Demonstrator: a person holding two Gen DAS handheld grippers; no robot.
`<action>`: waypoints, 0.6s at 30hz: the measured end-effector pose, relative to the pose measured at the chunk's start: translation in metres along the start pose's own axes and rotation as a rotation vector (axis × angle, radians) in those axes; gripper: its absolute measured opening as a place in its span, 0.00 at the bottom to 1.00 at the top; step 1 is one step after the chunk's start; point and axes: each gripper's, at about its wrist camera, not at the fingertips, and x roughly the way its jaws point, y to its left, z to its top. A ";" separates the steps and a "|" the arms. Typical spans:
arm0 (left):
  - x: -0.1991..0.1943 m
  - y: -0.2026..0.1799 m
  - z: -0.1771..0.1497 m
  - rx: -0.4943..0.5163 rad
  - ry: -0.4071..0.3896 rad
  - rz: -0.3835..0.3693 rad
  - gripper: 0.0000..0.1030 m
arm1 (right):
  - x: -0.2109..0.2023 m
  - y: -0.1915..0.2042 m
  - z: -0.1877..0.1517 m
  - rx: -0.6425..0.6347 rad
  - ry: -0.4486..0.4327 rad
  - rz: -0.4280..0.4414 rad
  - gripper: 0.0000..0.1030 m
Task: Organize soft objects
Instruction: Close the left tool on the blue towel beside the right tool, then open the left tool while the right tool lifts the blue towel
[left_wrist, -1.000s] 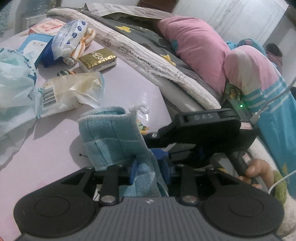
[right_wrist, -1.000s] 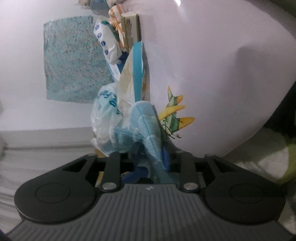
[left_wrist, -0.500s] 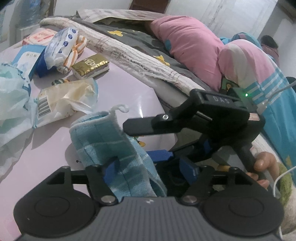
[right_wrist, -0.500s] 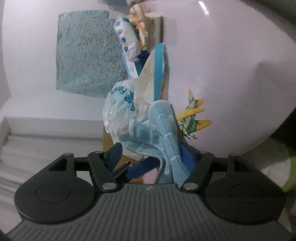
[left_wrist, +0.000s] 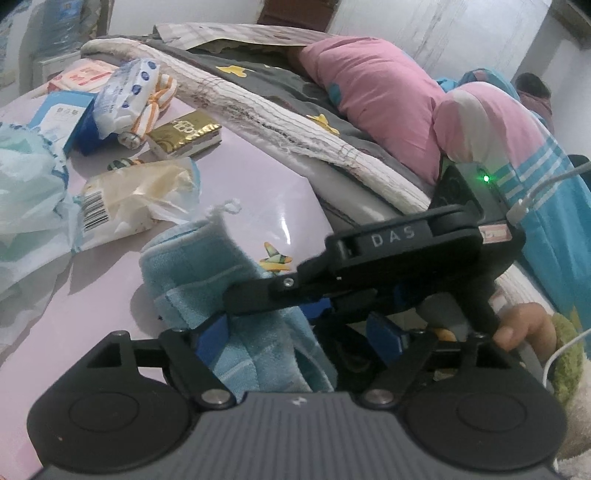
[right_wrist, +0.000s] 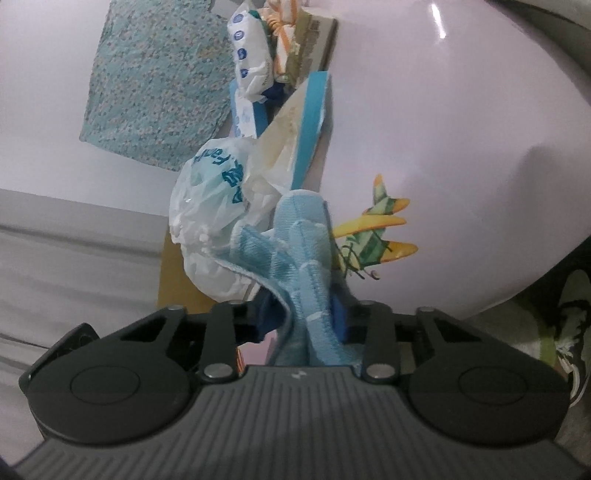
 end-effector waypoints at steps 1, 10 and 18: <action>-0.002 0.002 0.000 -0.007 -0.004 0.000 0.80 | 0.000 -0.002 0.000 0.010 -0.001 0.003 0.22; -0.024 0.031 -0.006 -0.158 -0.066 0.055 0.80 | 0.002 -0.016 -0.001 0.089 -0.008 0.044 0.17; -0.008 0.050 -0.006 -0.261 0.016 0.044 0.79 | 0.006 -0.016 -0.003 0.102 -0.004 0.066 0.17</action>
